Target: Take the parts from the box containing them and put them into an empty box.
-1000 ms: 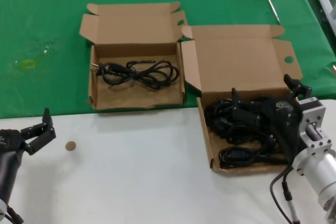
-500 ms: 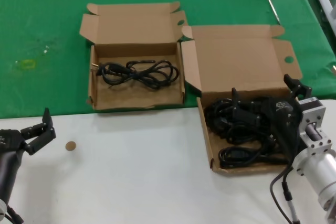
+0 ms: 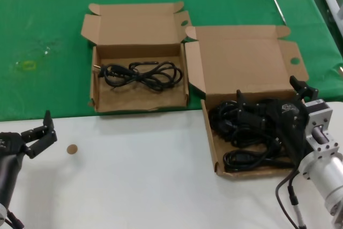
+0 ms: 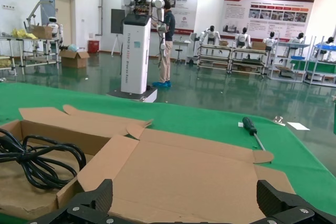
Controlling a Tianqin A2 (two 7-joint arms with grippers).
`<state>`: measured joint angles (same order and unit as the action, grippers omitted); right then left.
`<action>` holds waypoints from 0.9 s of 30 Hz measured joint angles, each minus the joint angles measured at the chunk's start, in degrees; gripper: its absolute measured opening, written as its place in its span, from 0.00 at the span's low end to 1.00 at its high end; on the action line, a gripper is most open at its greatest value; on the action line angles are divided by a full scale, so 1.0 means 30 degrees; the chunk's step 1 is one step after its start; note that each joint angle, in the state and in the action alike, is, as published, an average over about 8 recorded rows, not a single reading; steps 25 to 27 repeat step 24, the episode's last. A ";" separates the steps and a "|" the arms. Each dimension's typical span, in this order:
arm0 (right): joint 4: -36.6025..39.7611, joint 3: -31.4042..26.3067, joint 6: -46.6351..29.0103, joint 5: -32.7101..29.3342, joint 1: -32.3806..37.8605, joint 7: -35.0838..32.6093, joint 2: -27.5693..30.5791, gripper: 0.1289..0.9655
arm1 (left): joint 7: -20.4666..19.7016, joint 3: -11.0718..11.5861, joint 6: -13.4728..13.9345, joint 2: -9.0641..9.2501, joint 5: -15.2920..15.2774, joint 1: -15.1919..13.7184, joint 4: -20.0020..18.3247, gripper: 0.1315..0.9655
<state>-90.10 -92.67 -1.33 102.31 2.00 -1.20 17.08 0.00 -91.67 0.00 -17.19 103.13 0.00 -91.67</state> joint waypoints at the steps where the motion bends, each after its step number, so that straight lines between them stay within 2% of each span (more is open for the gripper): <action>1: 0.0000 0.0000 0.0000 0.0000 0.0000 0.0000 0.0000 1.00 | 0.0000 0.0000 0.0000 0.0000 0.0000 0.0000 0.0000 1.00; 27: 0.0000 0.0000 0.0000 0.0000 0.0000 0.0000 0.0000 1.00 | 0.0000 0.0000 0.0000 0.0000 0.0000 0.0000 0.0000 1.00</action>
